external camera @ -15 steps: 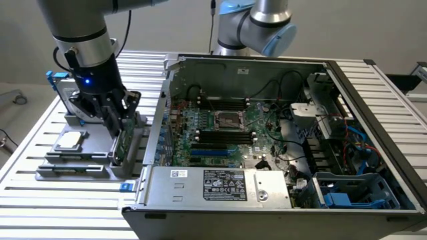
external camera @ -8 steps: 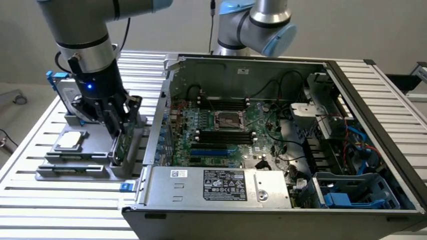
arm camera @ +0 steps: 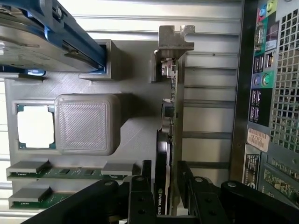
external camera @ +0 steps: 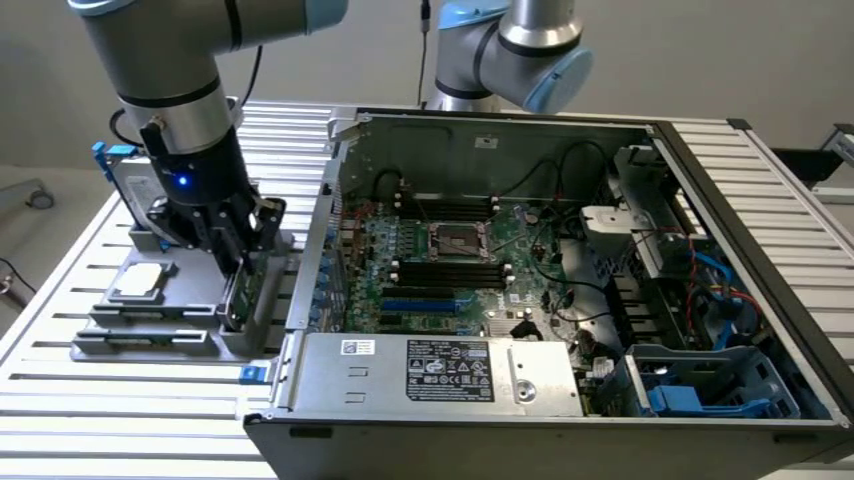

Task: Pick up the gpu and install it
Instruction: 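Pick up the gpu and move the gpu toward the slot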

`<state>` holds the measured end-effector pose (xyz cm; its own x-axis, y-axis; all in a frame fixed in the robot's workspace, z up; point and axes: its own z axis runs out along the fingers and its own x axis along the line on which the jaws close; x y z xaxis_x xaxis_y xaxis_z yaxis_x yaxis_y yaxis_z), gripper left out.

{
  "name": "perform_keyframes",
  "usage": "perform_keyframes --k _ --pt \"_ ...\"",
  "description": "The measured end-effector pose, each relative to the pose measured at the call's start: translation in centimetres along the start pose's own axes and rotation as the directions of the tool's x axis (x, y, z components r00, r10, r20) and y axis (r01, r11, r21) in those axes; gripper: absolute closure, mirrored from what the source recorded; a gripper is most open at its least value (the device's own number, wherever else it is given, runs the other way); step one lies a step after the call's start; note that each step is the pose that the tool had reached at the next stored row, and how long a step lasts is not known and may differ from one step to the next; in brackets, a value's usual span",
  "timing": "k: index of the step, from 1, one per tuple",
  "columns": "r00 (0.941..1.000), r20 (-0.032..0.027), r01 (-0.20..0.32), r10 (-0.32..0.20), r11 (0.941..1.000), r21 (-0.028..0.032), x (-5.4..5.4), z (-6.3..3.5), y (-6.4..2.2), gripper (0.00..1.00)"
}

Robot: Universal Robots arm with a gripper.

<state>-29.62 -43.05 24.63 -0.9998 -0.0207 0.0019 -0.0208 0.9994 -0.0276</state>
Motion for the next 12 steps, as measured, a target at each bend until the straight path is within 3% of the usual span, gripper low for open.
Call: perform_keyframes --k 3,8,12 --pt "1.0000 0.0016 -0.004 0.004 1.0000 -0.0032 0.01 0.05 0.01 0.64" --pt "0.9999 0.0021 -0.011 0.011 0.9998 -0.0188 0.09 0.11 0.02 0.64" --pt "0.9999 0.0065 -0.012 0.012 0.9994 -0.0331 0.17 0.25 0.05 0.64"
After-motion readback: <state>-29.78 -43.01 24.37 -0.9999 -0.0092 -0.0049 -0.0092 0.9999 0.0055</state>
